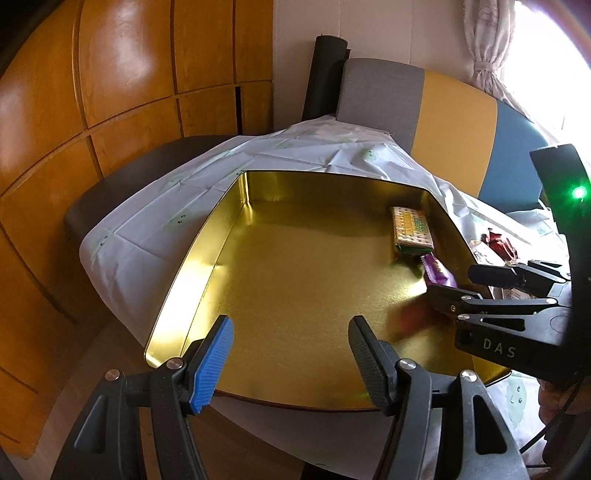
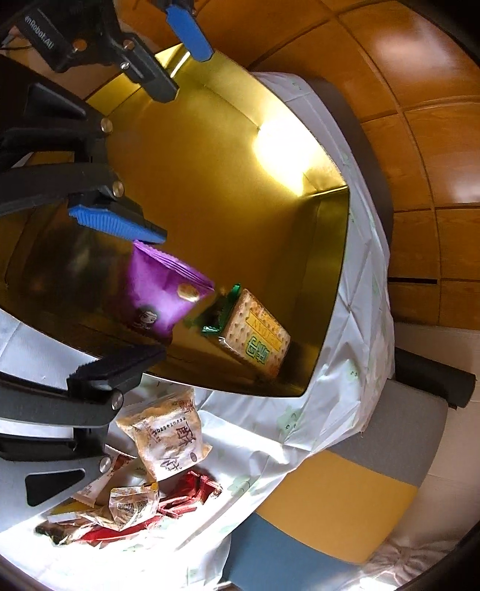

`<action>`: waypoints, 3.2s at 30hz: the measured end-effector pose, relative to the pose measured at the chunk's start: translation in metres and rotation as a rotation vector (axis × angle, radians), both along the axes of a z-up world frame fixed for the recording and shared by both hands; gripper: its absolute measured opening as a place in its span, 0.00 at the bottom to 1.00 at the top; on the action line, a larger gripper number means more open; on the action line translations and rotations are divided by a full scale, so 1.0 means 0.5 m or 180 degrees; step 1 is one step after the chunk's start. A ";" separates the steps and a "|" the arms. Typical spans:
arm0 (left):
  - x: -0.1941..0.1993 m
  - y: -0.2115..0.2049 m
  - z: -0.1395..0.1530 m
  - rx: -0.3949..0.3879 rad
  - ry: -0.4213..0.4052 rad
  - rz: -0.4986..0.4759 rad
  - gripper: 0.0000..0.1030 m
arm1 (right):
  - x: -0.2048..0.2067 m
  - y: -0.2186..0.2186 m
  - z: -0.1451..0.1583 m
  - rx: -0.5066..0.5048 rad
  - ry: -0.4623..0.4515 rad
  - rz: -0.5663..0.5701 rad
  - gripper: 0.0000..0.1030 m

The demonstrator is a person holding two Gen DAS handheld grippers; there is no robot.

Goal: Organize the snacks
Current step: 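Carry the purple wrapper into the gold tin and release with the right tool, then reach the left tool to the brown-printed bread bag and grasp it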

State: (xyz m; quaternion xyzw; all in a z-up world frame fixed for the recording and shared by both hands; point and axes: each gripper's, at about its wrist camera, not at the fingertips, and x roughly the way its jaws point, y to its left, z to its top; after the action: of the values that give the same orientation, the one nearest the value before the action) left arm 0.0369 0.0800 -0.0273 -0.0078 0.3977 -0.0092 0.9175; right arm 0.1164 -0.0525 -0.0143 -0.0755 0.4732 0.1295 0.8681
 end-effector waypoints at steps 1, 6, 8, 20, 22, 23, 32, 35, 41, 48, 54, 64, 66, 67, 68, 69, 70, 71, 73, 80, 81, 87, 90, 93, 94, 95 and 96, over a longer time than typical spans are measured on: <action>-0.001 -0.001 0.001 -0.0001 -0.0001 -0.0007 0.64 | -0.003 0.000 0.003 0.0015 -0.0012 -0.0008 0.61; -0.005 -0.005 0.005 0.0009 -0.0017 -0.0035 0.64 | -0.016 -0.005 0.019 0.0026 -0.0115 -0.0060 0.69; -0.006 -0.007 0.007 0.0012 -0.0024 -0.0045 0.64 | -0.022 -0.014 0.026 0.0043 -0.0153 -0.0092 0.71; -0.012 -0.025 0.005 0.0042 -0.0020 -0.0134 0.64 | -0.046 -0.068 0.036 0.0122 -0.0197 -0.0292 0.71; -0.013 -0.028 0.004 0.0043 -0.0020 -0.0145 0.64 | -0.050 -0.074 0.035 0.0128 -0.0198 -0.0320 0.71; -0.013 -0.029 0.004 0.0044 -0.0017 -0.0154 0.64 | -0.052 -0.077 0.036 0.0124 -0.0205 -0.0336 0.71; -0.011 -0.028 0.000 -0.0032 0.0026 -0.0204 0.64 | -0.083 -0.090 0.070 -0.0019 -0.0485 -0.0477 0.83; -0.010 -0.028 -0.002 -0.0055 0.0043 -0.0202 0.64 | -0.096 -0.097 0.082 -0.0125 -0.0589 -0.0489 0.87; -0.011 -0.044 0.002 -0.0031 0.0039 -0.0280 0.64 | -0.118 -0.121 0.098 -0.0332 -0.0732 -0.0465 0.91; -0.016 -0.076 0.019 0.0039 -0.0017 -0.0391 0.64 | -0.137 -0.160 0.109 -0.0451 -0.0797 -0.0514 0.91; -0.018 -0.103 0.037 0.0098 -0.0063 -0.0481 0.64 | -0.147 -0.183 0.115 -0.0477 -0.0829 -0.0544 0.91; -0.019 -0.161 0.065 0.0199 -0.0165 -0.0716 0.64 | -0.152 -0.219 0.111 -0.0539 -0.0829 -0.0565 0.91; -0.019 -0.174 0.070 0.0208 -0.0188 -0.0768 0.64 | -0.153 -0.228 0.110 -0.0562 -0.0827 -0.0582 0.91; -0.018 -0.179 0.072 0.0213 -0.0196 -0.0786 0.64 | -0.153 -0.233 0.110 -0.0574 -0.0826 -0.0590 0.91; -0.018 -0.184 0.074 0.0221 -0.0201 -0.0812 0.64 | -0.153 -0.237 0.110 -0.0585 -0.0825 -0.0598 0.91; -0.017 -0.191 0.076 0.0231 -0.0204 -0.0841 0.64 | -0.153 -0.242 0.110 -0.0594 -0.0820 -0.0608 0.91; -0.017 -0.197 0.077 0.0238 -0.0209 -0.0867 0.64 | -0.153 -0.248 0.110 -0.0599 -0.0812 -0.0613 0.91; -0.016 -0.203 0.079 0.0246 -0.0216 -0.0898 0.64 | -0.153 -0.253 0.110 -0.0601 -0.0800 -0.0612 0.92; -0.014 -0.217 0.083 0.0260 -0.0216 -0.0977 0.64 | -0.151 -0.267 0.108 -0.0616 -0.0761 -0.0583 0.92; 0.019 -0.278 0.106 0.0109 -0.0086 -0.1440 0.64 | -0.144 -0.384 0.105 -0.0813 -0.0569 -0.0712 0.92; 0.023 -0.289 0.108 0.0095 -0.0078 -0.1497 0.64 | -0.143 -0.413 0.100 -0.0839 -0.0525 -0.0783 0.92; 0.060 -0.388 0.106 0.0312 0.0027 -0.2002 0.64 | -0.146 -0.540 0.070 -0.0644 -0.0340 -0.1183 0.92; 0.089 -0.439 0.096 0.0510 0.0075 -0.2254 0.64 | -0.148 -0.589 0.058 -0.0380 -0.0263 -0.1364 0.92; 0.125 -0.485 0.064 0.0808 0.0270 -0.2495 0.66 | -0.141 -0.609 0.056 -0.0183 -0.0189 -0.1438 0.92; 0.137 -0.496 0.051 0.0889 0.0359 -0.2561 0.69 | -0.139 -0.611 0.059 -0.0145 -0.0203 -0.1436 0.92; 0.148 -0.505 0.038 0.0954 0.0435 -0.2612 0.69 | -0.138 -0.612 0.061 -0.0115 -0.0216 -0.1438 0.92; 0.161 -0.512 0.026 0.1004 0.0472 -0.2621 0.69 | -0.137 -0.614 0.063 -0.0064 -0.0217 -0.1440 0.92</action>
State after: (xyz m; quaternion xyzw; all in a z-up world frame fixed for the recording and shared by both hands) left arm 0.1172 -0.1758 -0.0145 0.2906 0.4289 -0.3123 0.7963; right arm 0.0477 -0.3593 0.0172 0.0196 0.4496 -0.0759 0.8898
